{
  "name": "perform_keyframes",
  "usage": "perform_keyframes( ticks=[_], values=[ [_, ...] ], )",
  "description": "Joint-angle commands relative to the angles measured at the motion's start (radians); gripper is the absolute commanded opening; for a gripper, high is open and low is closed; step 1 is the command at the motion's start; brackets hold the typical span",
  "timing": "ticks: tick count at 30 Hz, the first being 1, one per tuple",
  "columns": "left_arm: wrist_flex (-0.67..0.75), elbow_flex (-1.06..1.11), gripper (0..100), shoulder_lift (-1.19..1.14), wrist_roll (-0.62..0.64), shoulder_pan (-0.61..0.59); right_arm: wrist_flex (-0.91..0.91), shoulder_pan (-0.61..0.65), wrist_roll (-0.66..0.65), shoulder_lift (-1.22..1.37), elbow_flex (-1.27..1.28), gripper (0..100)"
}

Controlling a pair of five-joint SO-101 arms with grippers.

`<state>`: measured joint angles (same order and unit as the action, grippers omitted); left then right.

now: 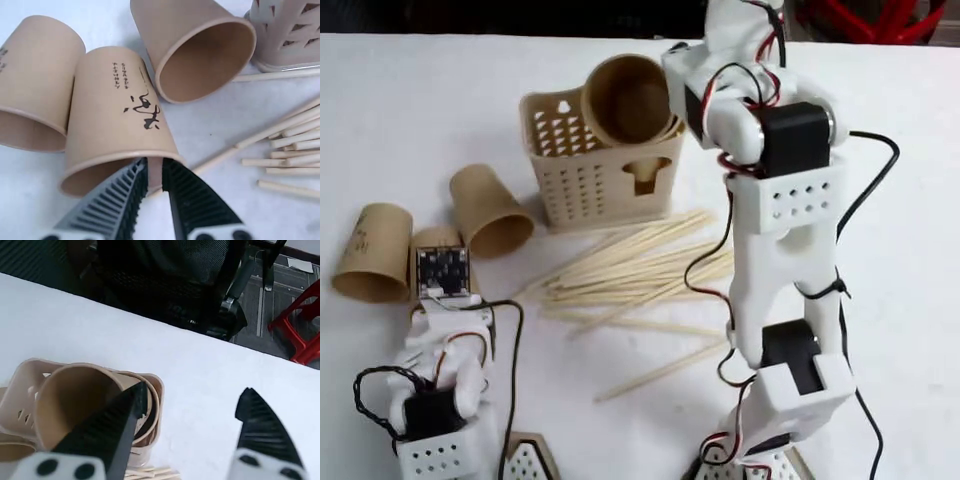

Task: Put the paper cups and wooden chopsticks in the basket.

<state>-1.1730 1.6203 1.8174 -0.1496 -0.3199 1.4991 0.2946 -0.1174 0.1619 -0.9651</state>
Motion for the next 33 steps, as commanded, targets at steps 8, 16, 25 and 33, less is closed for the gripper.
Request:
perform_keyframes(
  ticks=[8,16,25,33],
  values=[
    [0.018,-0.008,8,0.008,-0.009,-0.005,0.012,0.081,-0.169,-0.007,-0.029,7.5],
    [0.018,-0.008,8,0.008,-0.009,-0.005,-0.042,0.082,-0.25,0.137,-0.031,2.2],
    [0.018,-0.008,8,0.008,-0.009,-0.005,-0.134,0.03,-0.25,0.188,-0.04,2.3],
    [0.018,-0.008,8,0.008,-0.009,-0.005,0.12,0.073,-0.25,-0.033,-0.034,2.4]
  ],
)
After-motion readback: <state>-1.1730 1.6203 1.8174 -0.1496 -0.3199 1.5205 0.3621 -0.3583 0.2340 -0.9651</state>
